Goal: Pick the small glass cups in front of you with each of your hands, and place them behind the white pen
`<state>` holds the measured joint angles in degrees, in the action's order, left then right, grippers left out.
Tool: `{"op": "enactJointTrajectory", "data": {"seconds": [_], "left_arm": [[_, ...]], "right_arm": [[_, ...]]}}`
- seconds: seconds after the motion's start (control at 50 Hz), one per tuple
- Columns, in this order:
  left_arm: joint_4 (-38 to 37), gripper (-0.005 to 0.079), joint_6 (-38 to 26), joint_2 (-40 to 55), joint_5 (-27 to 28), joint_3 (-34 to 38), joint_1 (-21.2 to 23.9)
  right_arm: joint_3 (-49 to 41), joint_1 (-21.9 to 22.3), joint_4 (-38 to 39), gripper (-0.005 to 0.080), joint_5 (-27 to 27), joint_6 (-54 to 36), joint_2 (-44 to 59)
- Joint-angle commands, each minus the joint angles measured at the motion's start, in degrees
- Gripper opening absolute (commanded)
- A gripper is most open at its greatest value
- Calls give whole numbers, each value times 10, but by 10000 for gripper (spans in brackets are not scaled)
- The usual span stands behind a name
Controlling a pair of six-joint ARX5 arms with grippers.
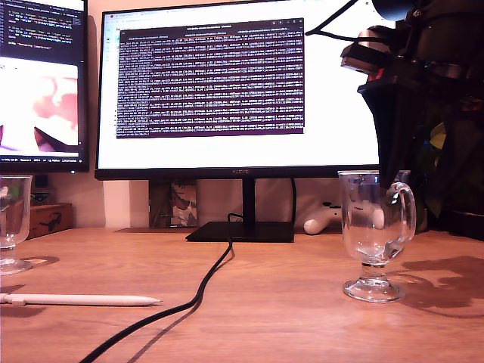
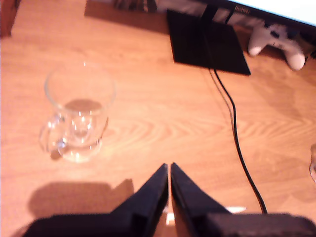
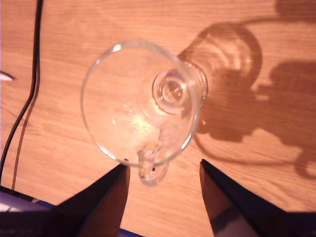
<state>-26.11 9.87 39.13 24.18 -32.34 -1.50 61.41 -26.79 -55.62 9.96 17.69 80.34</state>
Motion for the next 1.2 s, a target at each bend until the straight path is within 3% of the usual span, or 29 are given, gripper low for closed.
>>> {"op": "enactJointTrajectory", "data": {"seconds": [0.0, 0.3, 0.36, 0.5, 0.78, 0.92, 0.94, 1.18], "left_arm": [[12, -19, -5, 2, 3, 0, 2], [22, -19, -5, 2, 3, 0, 2], [22, -19, -5, 2, 3, 0, 2], [26, -19, -5, 2, 2, 0, 2], [17, -9, -46, 2, -7, -29, 2], [-61, -9, -76, 18, -49, -93, 2], [-75, -9, -111, 24, -56, -104, 2], [-216, -9, -194, 119, -118, -227, 2]], "right_arm": [[5, -6, 8, 404, 0, -2, 16], [6, -6, 17, 367, 1, -2, 54], [6, -6, 21, 293, 1, -2, 57], [9, -6, 27, -24, 6, -24, 57], [13, -12, 38, -13, 5, -32, 57], [13, -13, 39, -13, 5, -44, 57], [13, -13, 39, -13, 5, -46, 57], [13, -13, 40, -13, 5, -66, 57]]}}
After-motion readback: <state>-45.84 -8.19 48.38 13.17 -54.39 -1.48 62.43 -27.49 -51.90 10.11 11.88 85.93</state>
